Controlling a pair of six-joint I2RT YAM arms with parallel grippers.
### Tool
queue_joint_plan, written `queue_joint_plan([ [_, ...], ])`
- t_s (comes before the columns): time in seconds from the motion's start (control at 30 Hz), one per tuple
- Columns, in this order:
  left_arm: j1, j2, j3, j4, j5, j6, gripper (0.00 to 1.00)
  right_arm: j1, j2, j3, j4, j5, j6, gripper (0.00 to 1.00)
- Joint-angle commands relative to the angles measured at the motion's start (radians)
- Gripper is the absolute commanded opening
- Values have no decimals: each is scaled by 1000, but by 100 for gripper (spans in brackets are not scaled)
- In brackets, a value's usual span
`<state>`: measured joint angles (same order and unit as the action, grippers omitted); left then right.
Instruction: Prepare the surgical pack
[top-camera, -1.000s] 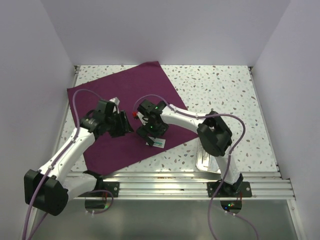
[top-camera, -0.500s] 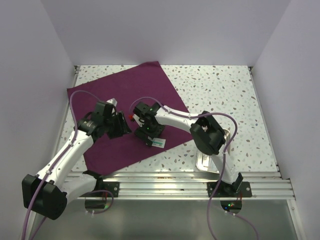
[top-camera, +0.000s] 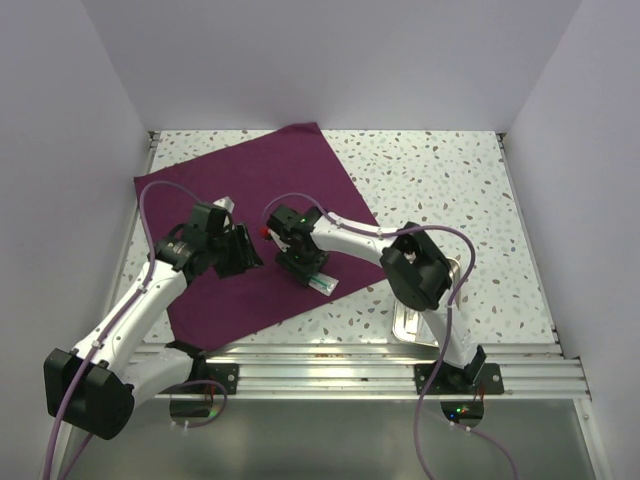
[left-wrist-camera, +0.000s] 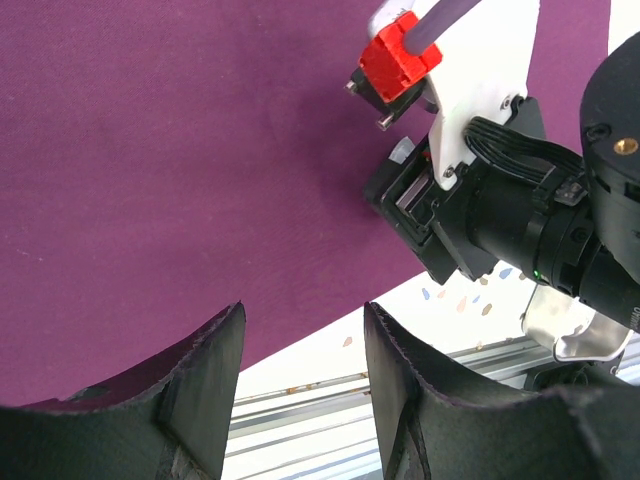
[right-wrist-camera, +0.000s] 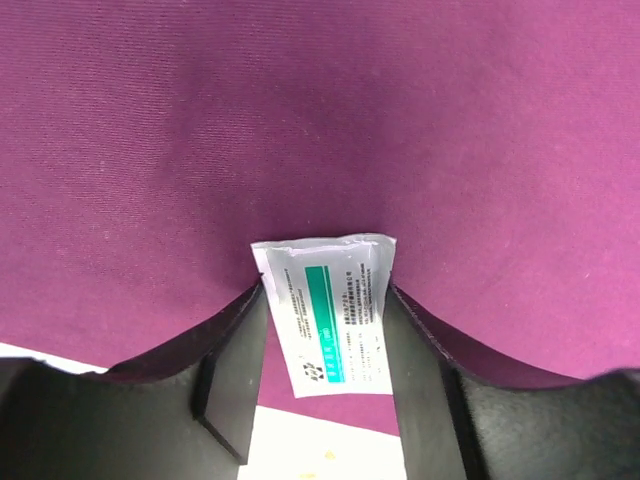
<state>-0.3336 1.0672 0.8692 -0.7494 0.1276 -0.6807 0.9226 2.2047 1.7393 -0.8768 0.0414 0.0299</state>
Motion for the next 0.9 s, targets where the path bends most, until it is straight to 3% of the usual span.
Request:
queue_joint_plan([
  [0.0,10,0,1,1,1,-3,55,2,-31,-40,21,63,48,51],
  [0.57,10,4,27,-13,-5,10,54,-53,-197,-23,-45,138,152,46],
  [0.77,10,11,25,-7,3,15,54,-181,-391,-138,-76,106,203,45],
  [0.87,10,19,25,-2,7,20,54,-302,-517,-242,-120,118,222,46],
])
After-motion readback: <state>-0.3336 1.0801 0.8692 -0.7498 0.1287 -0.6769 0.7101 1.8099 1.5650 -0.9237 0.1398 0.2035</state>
